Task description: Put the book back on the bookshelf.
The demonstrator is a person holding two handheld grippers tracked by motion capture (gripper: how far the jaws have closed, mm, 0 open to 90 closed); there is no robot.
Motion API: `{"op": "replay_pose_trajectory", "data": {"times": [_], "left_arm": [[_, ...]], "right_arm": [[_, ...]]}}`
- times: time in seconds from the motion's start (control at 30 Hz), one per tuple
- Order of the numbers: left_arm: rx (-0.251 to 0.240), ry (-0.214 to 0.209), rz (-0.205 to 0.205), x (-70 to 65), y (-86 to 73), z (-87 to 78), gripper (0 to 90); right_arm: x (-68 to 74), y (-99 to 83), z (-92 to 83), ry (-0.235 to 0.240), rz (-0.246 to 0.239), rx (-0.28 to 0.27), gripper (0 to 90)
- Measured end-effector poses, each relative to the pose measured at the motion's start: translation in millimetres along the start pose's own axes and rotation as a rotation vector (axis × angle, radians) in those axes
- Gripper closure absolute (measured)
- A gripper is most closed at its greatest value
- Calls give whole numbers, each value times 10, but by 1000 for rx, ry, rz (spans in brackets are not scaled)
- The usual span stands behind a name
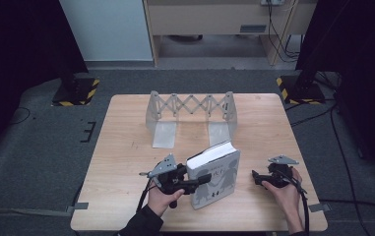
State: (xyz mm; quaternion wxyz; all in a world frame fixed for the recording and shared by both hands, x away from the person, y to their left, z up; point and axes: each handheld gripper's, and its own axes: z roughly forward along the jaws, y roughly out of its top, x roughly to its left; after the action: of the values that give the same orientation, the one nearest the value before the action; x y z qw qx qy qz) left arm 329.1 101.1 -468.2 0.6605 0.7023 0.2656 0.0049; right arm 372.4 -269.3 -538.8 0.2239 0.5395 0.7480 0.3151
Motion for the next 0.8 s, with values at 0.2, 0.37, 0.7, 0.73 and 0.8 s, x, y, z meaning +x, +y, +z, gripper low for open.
{"op": "replay_pose_trajectory", "data": {"times": [0.2,0.37,0.7,0.73,0.8], "left_arm": [[-2,5,9,-44,-11,1,423],[13,2,18,-100,-8,-2,417],[26,34,68,-190,203,5,385],[28,38,73,-196,228,14,384],[39,42,81,-204,275,36,383]], "right_arm": [[1,0,0,0,0,0,53],[1,0,0,0,0,0,53],[-1,0,2,-3,-3,0,51],[-1,0,3,-3,-4,-1,51],[-1,0,3,-3,-4,-1,51]]}}
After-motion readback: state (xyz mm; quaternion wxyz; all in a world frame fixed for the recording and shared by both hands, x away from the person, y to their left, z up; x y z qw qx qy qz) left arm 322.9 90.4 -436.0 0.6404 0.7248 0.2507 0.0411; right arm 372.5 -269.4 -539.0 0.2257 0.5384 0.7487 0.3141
